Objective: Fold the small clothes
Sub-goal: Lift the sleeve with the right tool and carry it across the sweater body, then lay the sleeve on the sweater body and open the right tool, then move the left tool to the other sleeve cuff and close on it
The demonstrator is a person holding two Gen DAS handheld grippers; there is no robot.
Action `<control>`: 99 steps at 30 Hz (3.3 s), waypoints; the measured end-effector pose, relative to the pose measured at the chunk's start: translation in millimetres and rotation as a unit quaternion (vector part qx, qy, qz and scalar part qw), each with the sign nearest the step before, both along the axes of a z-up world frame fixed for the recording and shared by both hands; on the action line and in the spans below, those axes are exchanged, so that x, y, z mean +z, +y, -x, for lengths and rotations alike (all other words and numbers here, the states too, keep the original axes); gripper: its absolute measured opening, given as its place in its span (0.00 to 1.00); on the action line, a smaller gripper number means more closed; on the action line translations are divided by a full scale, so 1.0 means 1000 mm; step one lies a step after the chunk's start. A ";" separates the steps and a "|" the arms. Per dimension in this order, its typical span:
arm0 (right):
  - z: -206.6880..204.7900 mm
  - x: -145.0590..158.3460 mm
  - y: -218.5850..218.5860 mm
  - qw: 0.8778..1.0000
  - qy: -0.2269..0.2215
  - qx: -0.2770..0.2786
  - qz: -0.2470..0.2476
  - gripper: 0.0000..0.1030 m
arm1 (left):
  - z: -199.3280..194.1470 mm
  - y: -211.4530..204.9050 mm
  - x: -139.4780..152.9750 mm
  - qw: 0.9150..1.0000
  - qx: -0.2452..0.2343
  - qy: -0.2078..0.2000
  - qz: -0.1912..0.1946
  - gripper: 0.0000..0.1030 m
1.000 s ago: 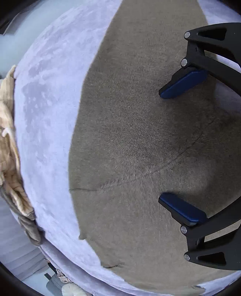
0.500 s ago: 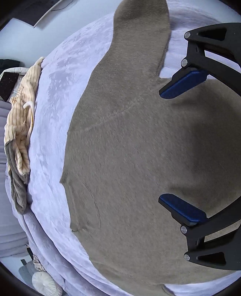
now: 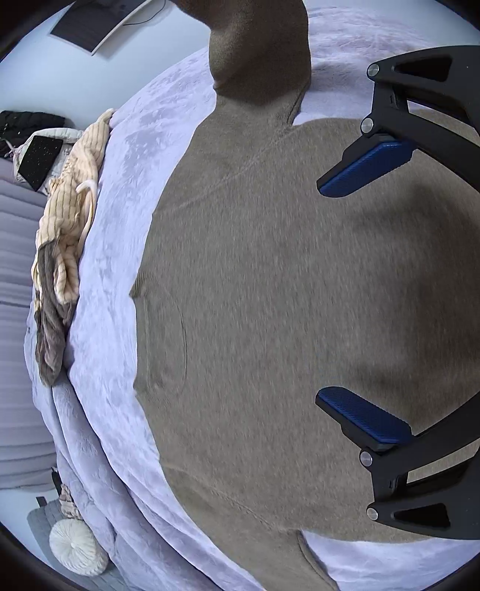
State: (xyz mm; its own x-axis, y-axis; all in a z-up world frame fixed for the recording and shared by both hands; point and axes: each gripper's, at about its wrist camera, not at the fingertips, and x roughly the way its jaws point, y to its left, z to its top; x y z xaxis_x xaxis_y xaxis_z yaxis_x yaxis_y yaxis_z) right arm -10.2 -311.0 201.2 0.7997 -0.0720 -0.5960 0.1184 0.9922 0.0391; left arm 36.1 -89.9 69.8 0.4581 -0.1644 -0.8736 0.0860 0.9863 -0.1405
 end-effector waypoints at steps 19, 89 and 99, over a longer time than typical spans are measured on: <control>-0.042 -0.021 0.181 0.993 0.014 0.100 0.062 0.06 | 0.011 0.122 -0.017 0.997 0.064 0.021 0.025 1.00; -0.033 -0.151 0.223 0.963 0.150 0.191 0.120 0.66 | 0.060 0.313 -0.041 0.960 0.269 0.015 0.080 1.00; -0.024 -0.152 0.254 0.952 0.166 0.224 0.125 0.66 | 0.088 0.471 -0.067 0.902 0.407 -0.016 0.143 1.00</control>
State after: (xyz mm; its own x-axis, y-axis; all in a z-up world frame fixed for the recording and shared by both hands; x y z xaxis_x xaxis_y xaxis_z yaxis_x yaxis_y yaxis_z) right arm 14.0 -57.3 49.1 0.5541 0.0595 -0.8303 -0.3551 0.9190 -0.1712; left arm -52.0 380.9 2.4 0.5536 0.0208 -0.8326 -0.6412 0.6486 -0.4101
